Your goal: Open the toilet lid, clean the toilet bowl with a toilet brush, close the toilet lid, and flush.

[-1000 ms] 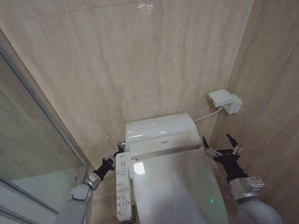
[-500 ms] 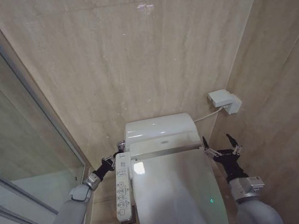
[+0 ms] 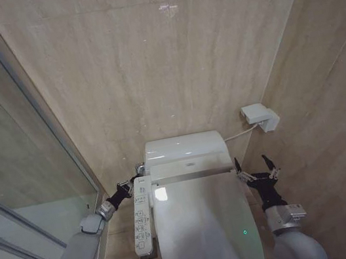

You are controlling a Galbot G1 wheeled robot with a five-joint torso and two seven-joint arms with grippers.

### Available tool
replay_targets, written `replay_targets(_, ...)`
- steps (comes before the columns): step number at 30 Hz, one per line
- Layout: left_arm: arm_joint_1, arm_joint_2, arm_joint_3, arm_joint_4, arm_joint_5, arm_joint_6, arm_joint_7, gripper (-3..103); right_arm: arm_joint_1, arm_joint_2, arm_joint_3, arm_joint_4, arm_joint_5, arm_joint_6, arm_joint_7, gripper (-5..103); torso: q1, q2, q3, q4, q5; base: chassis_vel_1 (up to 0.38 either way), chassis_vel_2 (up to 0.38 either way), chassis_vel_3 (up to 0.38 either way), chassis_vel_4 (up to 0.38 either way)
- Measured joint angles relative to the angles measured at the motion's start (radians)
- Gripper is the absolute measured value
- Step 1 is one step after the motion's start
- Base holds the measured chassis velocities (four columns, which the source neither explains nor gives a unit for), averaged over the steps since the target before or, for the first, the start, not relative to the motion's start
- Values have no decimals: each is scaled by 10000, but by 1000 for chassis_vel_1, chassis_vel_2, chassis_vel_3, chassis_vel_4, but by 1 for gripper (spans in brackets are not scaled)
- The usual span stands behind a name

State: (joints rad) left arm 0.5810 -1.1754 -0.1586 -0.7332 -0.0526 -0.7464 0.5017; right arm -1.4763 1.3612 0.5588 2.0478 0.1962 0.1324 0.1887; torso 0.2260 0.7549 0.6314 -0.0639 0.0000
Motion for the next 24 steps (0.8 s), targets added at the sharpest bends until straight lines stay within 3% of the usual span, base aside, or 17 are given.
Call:
replay_targets(17, 1554, 141, -883, -821, -115, 171, -368, 0, 0, 0, 0, 0, 0, 0, 0, 100, 0, 0, 0, 4, -1, 0, 0, 0, 0)
replay_targets(20, 2218, 266, -1099, -1634, -489, 733, -1472, 0, 0, 0, 0, 0, 0, 0, 0, 100, 0, 0, 0, 0, -2, 0, 0, 0, 0)
replay_targets(21, 2218, 266, -1099, -1634, -489, 733, -1472, 0, 0, 0, 0, 0, 0, 0, 0, 100, 0, 0, 0, 0, -2, 0, 0, 0, 0)
replay_targets(24, 2920, 461, -1315, -3064, -884, 1555, -2883, 0, 0, 0, 0, 0, 0, 0, 0, 100, 0, 0, 0, 0, 1, 0, 0, 0, 0)
